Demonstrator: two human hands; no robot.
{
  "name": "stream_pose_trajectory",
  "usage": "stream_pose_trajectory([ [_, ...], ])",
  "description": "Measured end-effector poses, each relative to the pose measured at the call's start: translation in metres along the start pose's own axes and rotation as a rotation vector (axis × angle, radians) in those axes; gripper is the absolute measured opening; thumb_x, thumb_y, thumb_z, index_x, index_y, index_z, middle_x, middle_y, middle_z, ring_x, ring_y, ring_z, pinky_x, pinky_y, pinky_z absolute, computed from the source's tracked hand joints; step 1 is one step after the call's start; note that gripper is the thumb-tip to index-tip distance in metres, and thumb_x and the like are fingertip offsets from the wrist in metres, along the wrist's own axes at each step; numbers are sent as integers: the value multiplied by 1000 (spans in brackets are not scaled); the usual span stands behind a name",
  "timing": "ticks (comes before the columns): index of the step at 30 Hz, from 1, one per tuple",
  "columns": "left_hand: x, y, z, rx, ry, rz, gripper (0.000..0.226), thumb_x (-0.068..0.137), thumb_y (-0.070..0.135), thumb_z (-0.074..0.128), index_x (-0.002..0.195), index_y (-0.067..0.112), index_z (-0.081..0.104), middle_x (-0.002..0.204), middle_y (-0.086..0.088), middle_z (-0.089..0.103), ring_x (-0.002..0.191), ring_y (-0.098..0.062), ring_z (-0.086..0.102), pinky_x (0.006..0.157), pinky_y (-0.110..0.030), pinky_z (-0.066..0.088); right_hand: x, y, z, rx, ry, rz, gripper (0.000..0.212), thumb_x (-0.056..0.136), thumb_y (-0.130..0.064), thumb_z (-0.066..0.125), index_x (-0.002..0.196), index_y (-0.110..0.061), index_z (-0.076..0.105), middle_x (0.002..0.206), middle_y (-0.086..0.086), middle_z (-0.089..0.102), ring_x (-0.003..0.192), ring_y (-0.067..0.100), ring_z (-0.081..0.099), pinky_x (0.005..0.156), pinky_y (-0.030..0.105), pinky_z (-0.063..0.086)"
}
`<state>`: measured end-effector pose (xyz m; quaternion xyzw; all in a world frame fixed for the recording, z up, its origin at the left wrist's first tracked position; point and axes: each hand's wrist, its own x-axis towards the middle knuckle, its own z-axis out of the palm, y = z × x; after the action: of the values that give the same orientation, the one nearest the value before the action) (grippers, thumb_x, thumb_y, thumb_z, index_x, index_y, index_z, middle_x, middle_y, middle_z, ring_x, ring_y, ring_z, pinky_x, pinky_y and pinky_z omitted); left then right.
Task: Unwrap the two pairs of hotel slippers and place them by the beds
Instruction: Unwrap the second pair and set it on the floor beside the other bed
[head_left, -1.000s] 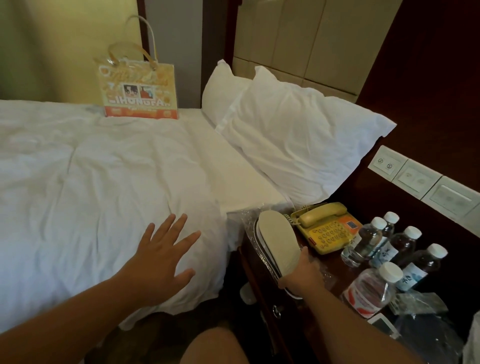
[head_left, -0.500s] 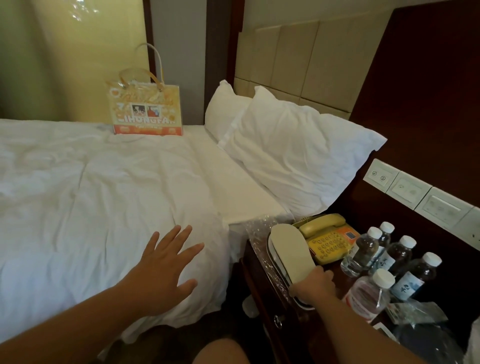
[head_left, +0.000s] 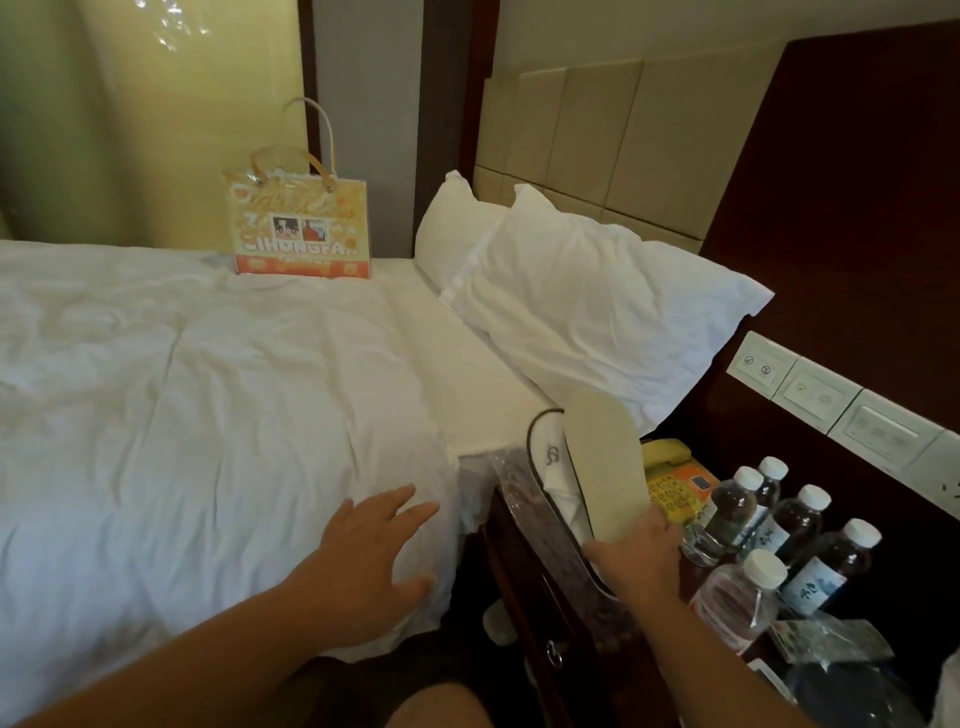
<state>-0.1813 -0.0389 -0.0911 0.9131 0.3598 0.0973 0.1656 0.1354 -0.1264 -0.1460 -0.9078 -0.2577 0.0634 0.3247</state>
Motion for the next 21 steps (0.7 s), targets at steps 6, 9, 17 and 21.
stream_pose_trajectory([
  [6,13,38,-18,-256,53,29,63,86,55,53,143,46,28,134,24,40,123,1,41,106,-22,34,-41,-72,-12,377,11,-192,99,50,-28,78,137,-16,32,121,5,34,106,24,43,87,44,49],
  [9,18,54,-37,-337,64,12,48,87,48,53,134,47,42,91,21,59,79,6,56,74,-9,43,-71,-111,-15,483,-16,-267,95,49,-34,78,132,-27,33,115,-3,34,104,19,44,82,39,49],
  [17,1,57,-92,-677,12,-225,70,91,23,46,151,35,12,141,-13,51,124,-25,53,104,-34,42,-136,-170,-17,807,-124,-303,75,40,-28,87,106,-35,51,103,-1,58,86,11,61,56,22,52],
  [21,-24,60,-120,-614,110,-236,78,88,26,41,147,46,-6,117,-4,63,92,-13,64,64,-15,48,-165,-191,-23,958,-148,-277,71,32,-30,86,95,-42,55,93,-1,67,77,14,68,60,39,61],
])
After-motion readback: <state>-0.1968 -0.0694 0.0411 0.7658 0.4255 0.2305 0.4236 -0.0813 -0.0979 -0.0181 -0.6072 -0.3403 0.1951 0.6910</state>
